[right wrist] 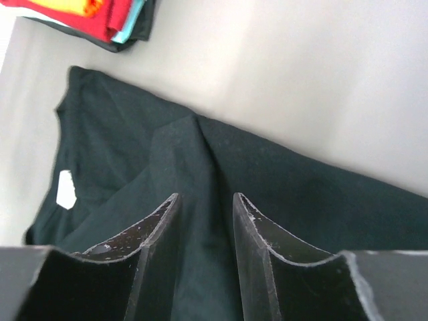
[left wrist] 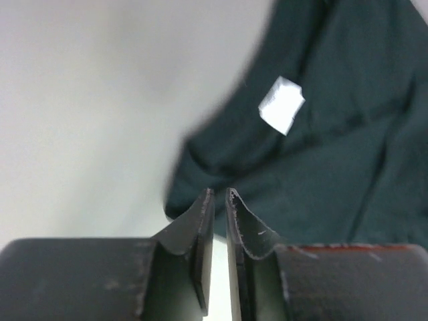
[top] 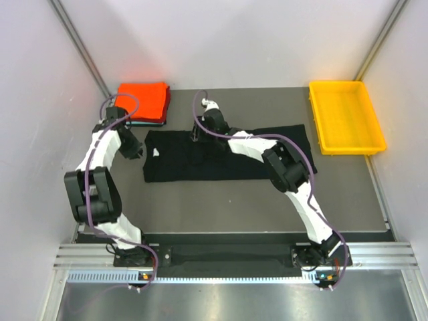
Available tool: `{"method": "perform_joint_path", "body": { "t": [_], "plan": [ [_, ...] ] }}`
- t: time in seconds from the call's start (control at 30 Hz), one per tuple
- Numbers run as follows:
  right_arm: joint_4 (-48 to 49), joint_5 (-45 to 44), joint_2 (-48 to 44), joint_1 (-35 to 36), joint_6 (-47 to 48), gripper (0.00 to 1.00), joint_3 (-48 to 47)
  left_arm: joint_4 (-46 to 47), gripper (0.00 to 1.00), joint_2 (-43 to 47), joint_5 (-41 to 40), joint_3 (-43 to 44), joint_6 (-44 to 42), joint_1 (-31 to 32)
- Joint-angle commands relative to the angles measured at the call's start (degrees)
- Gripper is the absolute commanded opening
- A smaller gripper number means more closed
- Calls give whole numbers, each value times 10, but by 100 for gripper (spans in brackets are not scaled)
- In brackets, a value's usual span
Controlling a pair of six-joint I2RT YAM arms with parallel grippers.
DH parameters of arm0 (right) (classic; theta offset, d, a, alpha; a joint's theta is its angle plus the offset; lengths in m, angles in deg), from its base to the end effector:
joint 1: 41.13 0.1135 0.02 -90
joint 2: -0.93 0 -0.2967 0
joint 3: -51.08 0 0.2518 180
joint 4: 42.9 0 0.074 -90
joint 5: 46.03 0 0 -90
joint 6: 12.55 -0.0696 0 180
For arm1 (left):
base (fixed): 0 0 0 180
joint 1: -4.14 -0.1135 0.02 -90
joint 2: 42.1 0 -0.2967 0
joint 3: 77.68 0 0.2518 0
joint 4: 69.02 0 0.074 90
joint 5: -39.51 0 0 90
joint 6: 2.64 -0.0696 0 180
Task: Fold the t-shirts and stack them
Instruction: Fold the tshirt
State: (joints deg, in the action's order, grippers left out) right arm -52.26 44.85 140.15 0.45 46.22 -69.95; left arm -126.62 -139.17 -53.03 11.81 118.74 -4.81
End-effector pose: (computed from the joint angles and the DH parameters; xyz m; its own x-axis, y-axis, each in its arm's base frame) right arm 0.4565 0.4064 0.1623 -0.6452 0.1206 -0.7544 -0.3968 0.7910 0.4658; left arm 0.3614 0.0600 0.2445 -0.6749 -0.6329 -0.3793 -0.6152 0.7665 -0.1842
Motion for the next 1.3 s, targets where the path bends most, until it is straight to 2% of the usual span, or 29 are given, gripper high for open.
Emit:
{"method": "perform_joint_path", "body": {
  "t": [0.0,0.13,0.33,0.53,0.63,0.8,1.07,1.27],
  "plan": [
    [-14,15,-94,-16,-2,37,17,13,17,62,84,-66,8,3],
    [-34,23,-149,-29,-4,37,81,81,11,96,181,-150,33,9],
    [-84,22,-238,-44,12,24,190,101,4,79,177,-194,47,20],
    [-137,15,-312,-55,32,21,294,128,1,68,122,-219,67,24],
    [-145,-22,-347,-62,47,20,351,126,0,52,67,-211,69,24],
    [-134,-34,-386,-99,55,17,437,91,0,26,-15,-174,63,24],
    [-152,-75,-390,-137,71,15,496,70,0,28,-98,-151,30,24],
    [-149,-84,-406,-155,78,15,527,50,0,0,-115,-117,24,24]
  ]
}}
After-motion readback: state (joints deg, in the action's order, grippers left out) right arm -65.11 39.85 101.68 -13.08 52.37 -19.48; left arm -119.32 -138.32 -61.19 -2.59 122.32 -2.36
